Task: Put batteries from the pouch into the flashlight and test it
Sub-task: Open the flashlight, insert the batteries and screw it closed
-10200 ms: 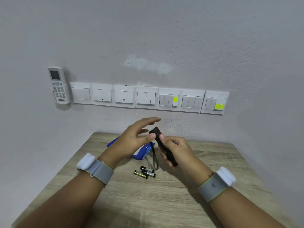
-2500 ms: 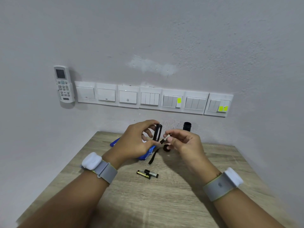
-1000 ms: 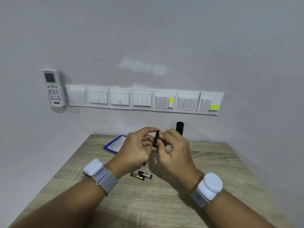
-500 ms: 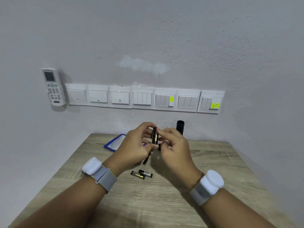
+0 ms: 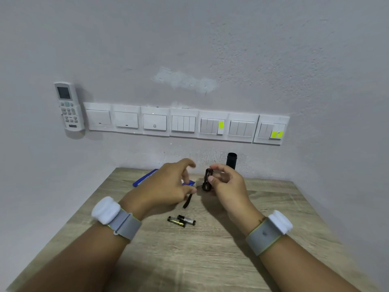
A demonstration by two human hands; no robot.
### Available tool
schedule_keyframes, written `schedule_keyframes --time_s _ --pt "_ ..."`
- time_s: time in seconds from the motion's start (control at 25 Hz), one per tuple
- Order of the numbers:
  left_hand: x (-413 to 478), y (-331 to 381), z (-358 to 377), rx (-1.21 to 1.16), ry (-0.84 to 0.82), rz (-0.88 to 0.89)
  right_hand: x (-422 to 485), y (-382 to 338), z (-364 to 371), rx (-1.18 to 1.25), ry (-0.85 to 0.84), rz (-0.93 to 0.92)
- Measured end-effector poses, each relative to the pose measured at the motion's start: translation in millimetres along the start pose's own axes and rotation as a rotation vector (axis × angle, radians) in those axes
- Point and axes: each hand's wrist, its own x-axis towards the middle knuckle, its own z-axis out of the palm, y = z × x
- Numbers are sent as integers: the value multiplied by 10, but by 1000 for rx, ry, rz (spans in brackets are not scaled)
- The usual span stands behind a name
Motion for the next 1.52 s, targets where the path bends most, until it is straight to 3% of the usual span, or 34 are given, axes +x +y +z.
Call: schedule_keyframes --time_s 0.2,0.32,0.96,1.12,1.36,1.52 --pt "-63 -7 -92 148 -292 76 73 62 5 98 -19 72" --pt "-69 24 19 166 -381 81 82 67 0 98 -33 93" --pt "-55 35 61 188 -443 102 89 28 -53 94 -36 129" --pt "-59 52 23 104 -324 116 58 5 -62 102 -47 107" --pt "35 17 -10 -251 82 117 67 30 -55 165 -74 102" --pt "76 28 41 -458 282 74 37 30 -52 361 -192 186"
